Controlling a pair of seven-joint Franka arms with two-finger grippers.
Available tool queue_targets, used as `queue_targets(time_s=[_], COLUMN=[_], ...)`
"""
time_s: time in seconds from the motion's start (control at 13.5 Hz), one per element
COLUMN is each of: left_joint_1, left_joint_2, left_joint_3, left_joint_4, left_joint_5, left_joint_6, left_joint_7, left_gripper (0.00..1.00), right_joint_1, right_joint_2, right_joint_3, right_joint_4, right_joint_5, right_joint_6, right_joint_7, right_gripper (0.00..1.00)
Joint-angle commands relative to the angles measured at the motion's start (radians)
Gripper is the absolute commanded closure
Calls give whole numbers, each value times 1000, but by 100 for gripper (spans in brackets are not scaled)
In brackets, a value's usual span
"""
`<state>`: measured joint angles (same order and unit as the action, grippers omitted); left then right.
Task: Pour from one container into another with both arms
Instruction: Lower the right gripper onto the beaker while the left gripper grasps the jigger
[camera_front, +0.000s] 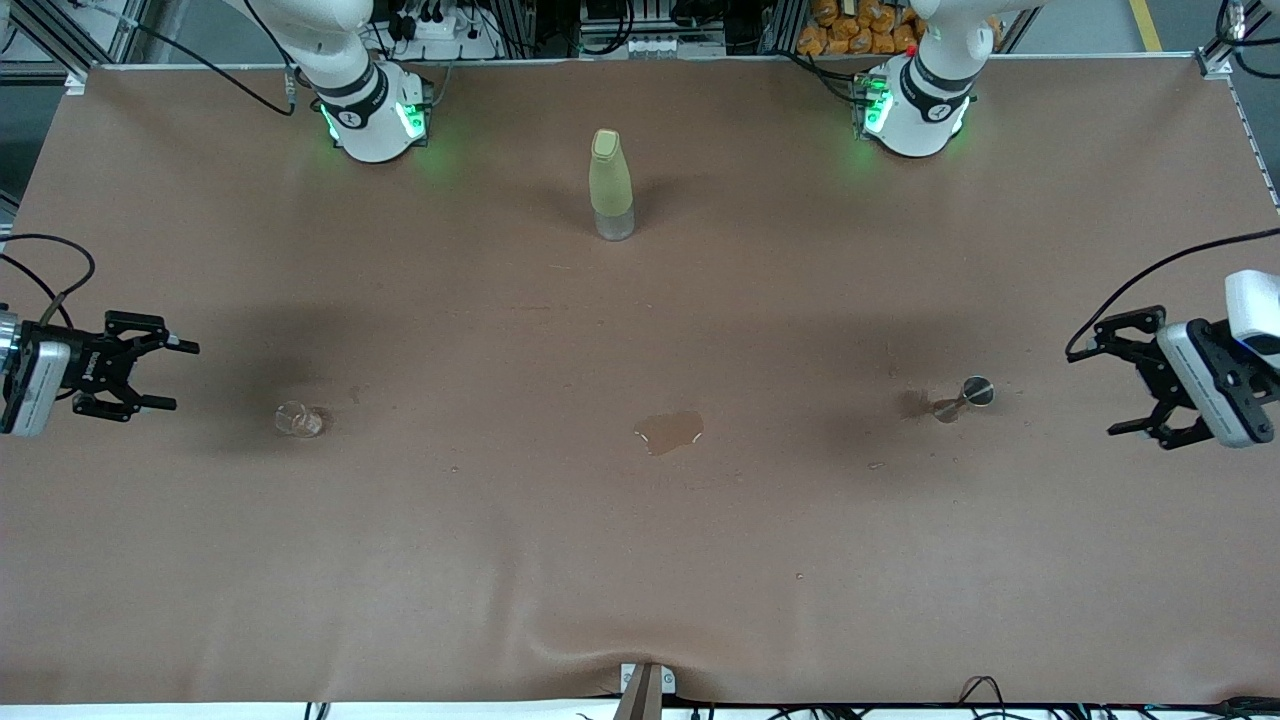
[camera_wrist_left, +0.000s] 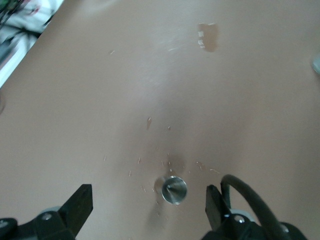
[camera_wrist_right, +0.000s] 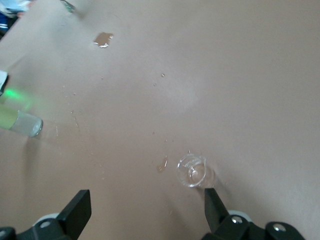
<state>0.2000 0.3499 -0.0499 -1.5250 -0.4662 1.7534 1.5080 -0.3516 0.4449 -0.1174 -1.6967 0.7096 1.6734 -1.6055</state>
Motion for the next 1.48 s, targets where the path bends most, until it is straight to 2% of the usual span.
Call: queue_targets(time_s=[0.0,0.22,0.37,0.52,0.67,0.74,0.89,1.11,1.26,1.41], left_joint_1=[44,94,133,171,179,179,176,171,173,176], left_joint_2=[64,138,197,265,316,336,365,414,446,465], left_joint_3=[-5,-5,-5,-8,-7,-7,-7,-8,-8,-7], left_joint_4=[9,3,3,5,6,8,9,11,12,13], left_joint_5=[-100,-160,-207,-239,-258,-262,-264,-288,-304,-305], left_joint_6=[-40,-112,-198,-216,-216,-216,-216,-213,-213,-213], left_joint_7=[307,417,420,527,683,713,741,810,851,874], left_gripper=[0,0,0,0,0,0,0,0,0,0], right_joint_1=[-50,-64,-70,-82,-92,-92,-95,-138,-136,-129], right_joint_2=[43,106,139,178,239,265,291,440,514,537], right_joint_3=[13,15,15,16,16,16,16,30,35,35], right_joint_4=[-14,-21,-20,-12,-11,-11,-2,95,164,170], right_joint_5=[103,183,203,223,344,375,404,462,472,533], right_joint_6=[-39,-47,-47,-49,-93,-116,-118,-153,-190,-190], right_joint_7=[-139,-348,-439,-511,-682,-718,-726,-784,-798,-804], right_gripper=[0,0,0,0,0,0,0,0,0,0])
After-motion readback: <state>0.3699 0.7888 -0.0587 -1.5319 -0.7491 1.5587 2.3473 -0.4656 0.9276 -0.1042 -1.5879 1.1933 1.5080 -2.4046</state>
